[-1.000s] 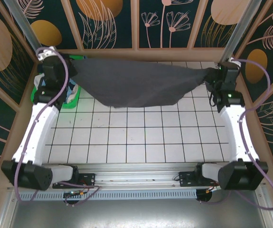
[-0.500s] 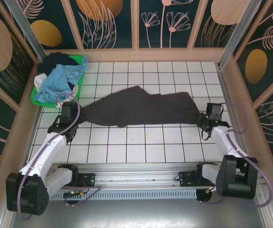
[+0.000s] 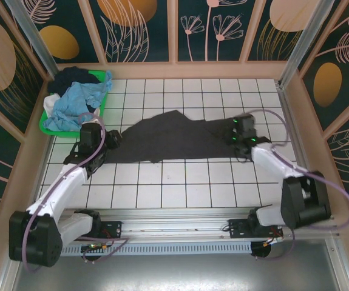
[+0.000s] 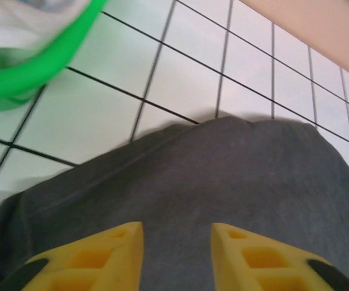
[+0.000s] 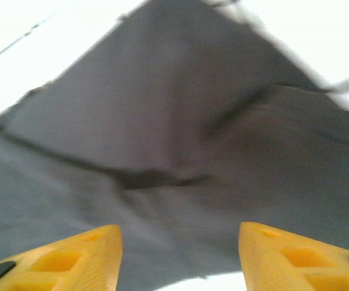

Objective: Fold and stack the t-shirts

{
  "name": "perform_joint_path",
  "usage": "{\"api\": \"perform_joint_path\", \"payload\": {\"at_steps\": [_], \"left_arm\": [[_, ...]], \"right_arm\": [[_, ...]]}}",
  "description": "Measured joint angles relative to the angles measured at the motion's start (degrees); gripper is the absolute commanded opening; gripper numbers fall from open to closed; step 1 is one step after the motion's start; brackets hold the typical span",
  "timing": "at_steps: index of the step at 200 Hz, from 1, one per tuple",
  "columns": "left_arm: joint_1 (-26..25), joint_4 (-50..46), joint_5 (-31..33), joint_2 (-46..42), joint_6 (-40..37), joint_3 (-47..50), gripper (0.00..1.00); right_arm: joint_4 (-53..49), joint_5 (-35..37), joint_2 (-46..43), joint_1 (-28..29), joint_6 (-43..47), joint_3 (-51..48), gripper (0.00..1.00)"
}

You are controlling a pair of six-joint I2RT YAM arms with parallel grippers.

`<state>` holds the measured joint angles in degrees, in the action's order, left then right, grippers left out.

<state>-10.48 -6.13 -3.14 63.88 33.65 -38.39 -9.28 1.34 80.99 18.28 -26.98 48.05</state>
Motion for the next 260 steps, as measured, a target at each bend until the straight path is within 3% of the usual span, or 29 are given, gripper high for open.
{"api": "perform_joint_path", "payload": {"at_steps": [28, 58, 69, 83, 114, 141, 157, 174, 201, 214, 231, 241, 260], "left_arm": [[-0.17, 1.14, -1.99, 2.69, 0.00, -0.37, 0.43], [-0.17, -0.02, -0.72, 0.07, -0.59, -1.27, 0.50], [-0.15, -1.07, 0.39, -1.31, -0.96, -2.34, 0.54], [-0.15, -2.40, 1.81, -3.15, -1.33, -3.98, 0.59], [-0.13, -4.90, 4.92, -6.91, -1.75, -8.00, 0.62], [-0.04, -7.58, 8.13, -9.07, -2.19, -11.52, 0.62], [0.09, -8.81, 9.66, -10.40, -2.40, -12.72, 0.63], [0.09, -9.44, 10.69, -12.24, -2.58, -13.09, 0.62], [0.07, -9.84, 11.17, -13.88, -2.78, -13.11, 0.62], [0.09, -9.38, 10.67, -13.77, -2.78, -12.87, 0.61], [0.09, -7.78, 8.87, -12.68, -2.73, -11.78, 0.59], [0.07, -6.86, 7.23, -11.06, -2.73, -11.21, 0.59], [0.07, -4.96, 3.45, -6.40, -2.71, -10.49, 0.57]], "right_arm": [[2.93, 1.25, 15.76, 11.34, 1.22, 13.11, 0.71], [2.80, 1.66, 31.04, 20.02, 2.95, 24.96, 0.69], [2.23, 1.53, 35.82, 22.45, 3.65, 29.22, 0.62], [1.18, 1.07, 41.31, 24.90, 5.22, 35.01, 0.46], [-3.76, -2.64, 52.96, 26.73, 8.07, 54.69, 0.00], [-11.43, -6.05, 63.23, 28.55, 12.50, 74.36, 0.00], [-15.06, -6.54, 63.67, 29.81, 15.13, 78.12, 0.00], [-14.64, -5.86, 57.11, 30.82, 17.44, 69.92, 0.00], [-10.08, -5.88, 32.63, 29.31, 17.92, 37.38, 0.00], [-7.93, -5.79, 20.31, 24.81, 17.27, 24.35, 0.00], [-4.50, -4.68, 6.93, 13.29, 15.65, 10.71, 0.00], [-2.97, -3.72, 2.29, 5.81, 14.38, 5.07, 0.27], [-2.64, -0.79, -3.15, -5.55, 11.91, -2.97, 0.48]]}}
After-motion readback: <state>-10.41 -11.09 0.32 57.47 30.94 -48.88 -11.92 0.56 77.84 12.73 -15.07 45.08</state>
